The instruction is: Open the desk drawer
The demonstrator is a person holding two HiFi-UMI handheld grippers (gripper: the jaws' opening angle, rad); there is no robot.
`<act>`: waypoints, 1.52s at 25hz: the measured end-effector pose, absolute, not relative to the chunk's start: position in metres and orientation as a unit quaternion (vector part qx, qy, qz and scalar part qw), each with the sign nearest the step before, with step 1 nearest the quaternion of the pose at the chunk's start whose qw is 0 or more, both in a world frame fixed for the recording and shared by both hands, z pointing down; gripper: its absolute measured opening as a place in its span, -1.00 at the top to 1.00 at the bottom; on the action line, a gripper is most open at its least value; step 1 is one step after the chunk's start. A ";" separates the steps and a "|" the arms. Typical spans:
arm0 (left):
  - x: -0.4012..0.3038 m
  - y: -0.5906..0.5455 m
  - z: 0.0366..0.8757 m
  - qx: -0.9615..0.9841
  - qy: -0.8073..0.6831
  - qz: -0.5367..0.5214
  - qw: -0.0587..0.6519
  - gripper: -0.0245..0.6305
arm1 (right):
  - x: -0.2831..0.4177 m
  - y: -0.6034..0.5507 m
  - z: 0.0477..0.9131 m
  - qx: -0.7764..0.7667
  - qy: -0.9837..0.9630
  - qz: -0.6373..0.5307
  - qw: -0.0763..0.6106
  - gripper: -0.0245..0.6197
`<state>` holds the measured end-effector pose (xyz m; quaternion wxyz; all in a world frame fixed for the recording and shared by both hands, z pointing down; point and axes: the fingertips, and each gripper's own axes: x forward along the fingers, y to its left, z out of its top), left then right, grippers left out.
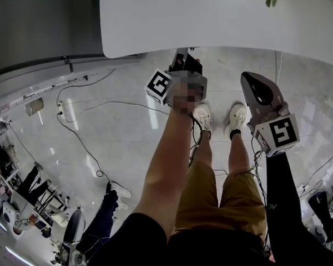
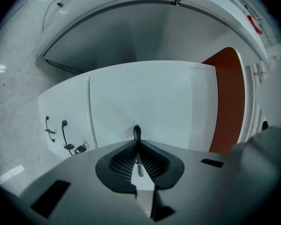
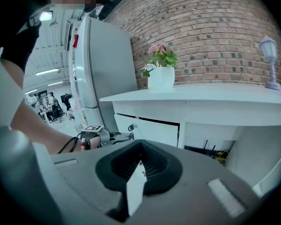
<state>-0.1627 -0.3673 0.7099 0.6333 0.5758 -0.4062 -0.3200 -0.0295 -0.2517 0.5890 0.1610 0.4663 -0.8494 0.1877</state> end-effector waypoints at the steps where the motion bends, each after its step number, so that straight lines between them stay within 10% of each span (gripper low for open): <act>1: -0.163 -0.369 0.708 0.576 -0.404 -0.320 0.634 0.85 | -0.031 -0.252 0.589 0.466 -0.849 0.187 0.162 0.92; 38: -0.180 -0.313 0.723 0.545 -0.441 -0.300 0.647 0.85 | -0.034 -0.257 0.590 0.434 -0.868 0.178 0.162 0.92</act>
